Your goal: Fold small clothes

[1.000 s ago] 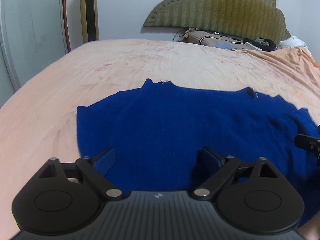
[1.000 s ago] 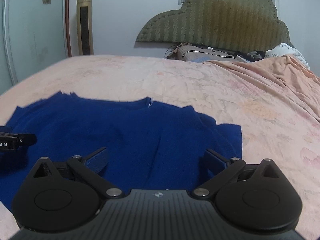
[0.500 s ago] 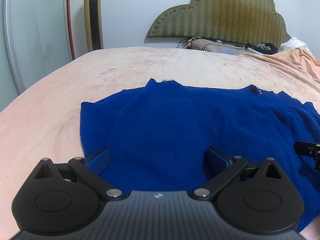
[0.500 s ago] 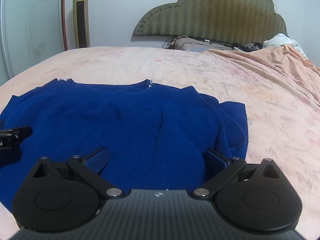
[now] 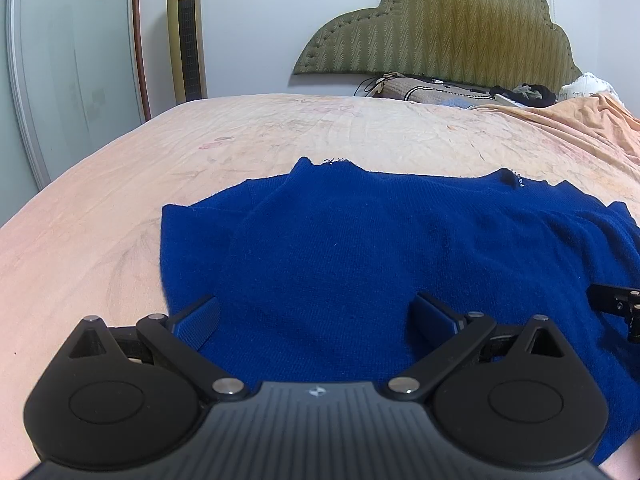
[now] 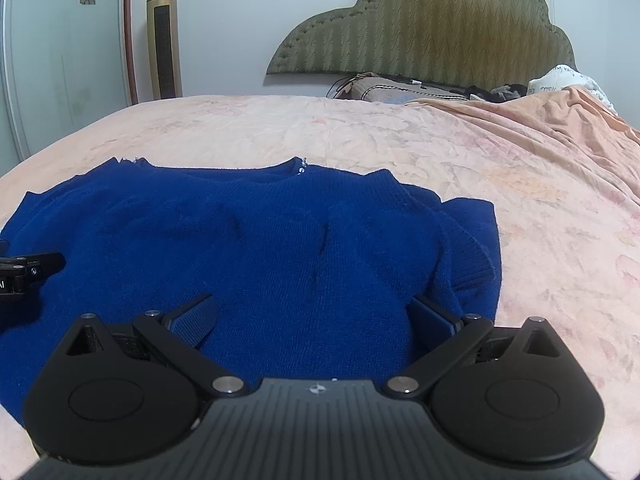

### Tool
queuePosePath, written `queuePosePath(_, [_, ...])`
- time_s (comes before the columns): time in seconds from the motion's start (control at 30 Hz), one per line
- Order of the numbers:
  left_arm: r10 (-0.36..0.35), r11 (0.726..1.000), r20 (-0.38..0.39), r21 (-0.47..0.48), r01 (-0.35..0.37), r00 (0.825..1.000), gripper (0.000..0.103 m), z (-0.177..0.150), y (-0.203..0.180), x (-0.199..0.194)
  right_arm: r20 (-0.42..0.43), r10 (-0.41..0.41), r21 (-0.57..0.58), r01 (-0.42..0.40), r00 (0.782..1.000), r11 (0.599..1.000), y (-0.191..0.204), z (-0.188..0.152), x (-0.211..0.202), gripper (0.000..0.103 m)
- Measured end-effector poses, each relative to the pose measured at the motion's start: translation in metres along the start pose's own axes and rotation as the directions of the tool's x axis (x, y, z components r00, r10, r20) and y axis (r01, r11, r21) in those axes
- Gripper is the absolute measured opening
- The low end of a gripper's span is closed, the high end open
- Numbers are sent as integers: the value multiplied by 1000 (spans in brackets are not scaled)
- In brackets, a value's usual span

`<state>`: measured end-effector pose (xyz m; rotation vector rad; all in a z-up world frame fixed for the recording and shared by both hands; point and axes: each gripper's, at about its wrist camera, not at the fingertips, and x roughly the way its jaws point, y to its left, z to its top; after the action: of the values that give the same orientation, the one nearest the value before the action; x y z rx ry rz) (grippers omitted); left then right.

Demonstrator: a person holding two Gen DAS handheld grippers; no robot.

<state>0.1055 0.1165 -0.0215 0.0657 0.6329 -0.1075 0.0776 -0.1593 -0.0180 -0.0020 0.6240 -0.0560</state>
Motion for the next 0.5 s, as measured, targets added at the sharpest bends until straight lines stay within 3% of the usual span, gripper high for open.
queuePosePath(0.5, [-1, 1000, 0, -1, 1, 1000, 103, 0, 0, 0, 1, 1, 1, -1, 1000, 1000, 0, 0, 0, 103])
